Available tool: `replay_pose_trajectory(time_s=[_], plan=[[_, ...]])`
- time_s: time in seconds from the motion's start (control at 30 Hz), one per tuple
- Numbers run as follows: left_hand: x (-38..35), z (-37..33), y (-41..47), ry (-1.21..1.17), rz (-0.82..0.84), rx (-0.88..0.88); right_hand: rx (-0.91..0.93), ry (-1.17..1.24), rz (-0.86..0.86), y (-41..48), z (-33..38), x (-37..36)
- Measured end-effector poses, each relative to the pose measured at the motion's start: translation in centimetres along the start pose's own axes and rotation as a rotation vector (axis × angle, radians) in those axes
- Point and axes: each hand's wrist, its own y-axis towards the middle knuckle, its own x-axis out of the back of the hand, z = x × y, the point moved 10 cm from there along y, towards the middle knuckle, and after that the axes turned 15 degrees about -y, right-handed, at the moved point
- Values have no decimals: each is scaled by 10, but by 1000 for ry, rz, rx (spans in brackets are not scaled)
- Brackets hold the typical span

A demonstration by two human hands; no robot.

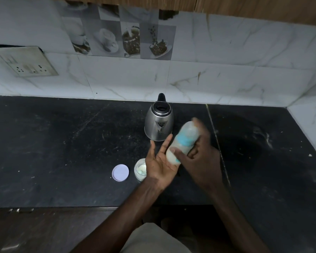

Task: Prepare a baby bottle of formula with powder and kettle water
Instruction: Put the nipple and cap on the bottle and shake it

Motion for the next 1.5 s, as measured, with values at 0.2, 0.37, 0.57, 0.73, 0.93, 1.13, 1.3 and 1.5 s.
replay_pose_trajectory(time_s=[0.2,0.37,0.57,0.73,0.93,1.13,1.3,1.5], plan=[[7,2,-2,-24,17,2,-88,108,43,-13,-4,-37],[0,5,-7,-80,36,12,-21,47,121,-20,-17,-50],[3,6,-6,-100,33,53,15,73,315,-12,-17,-56],[8,3,-3,-25,-6,7,177,-82,143,16,18,16],[20,-6,0,-1,-66,-26,-144,299,-442,-1,-7,54],[10,10,2,-7,-3,13,-110,129,-246,-19,0,22],[7,13,-4,-66,13,-4,-145,71,-137,-17,-1,-11],[-11,14,-12,-83,79,25,-89,17,74,-31,-17,-37]])
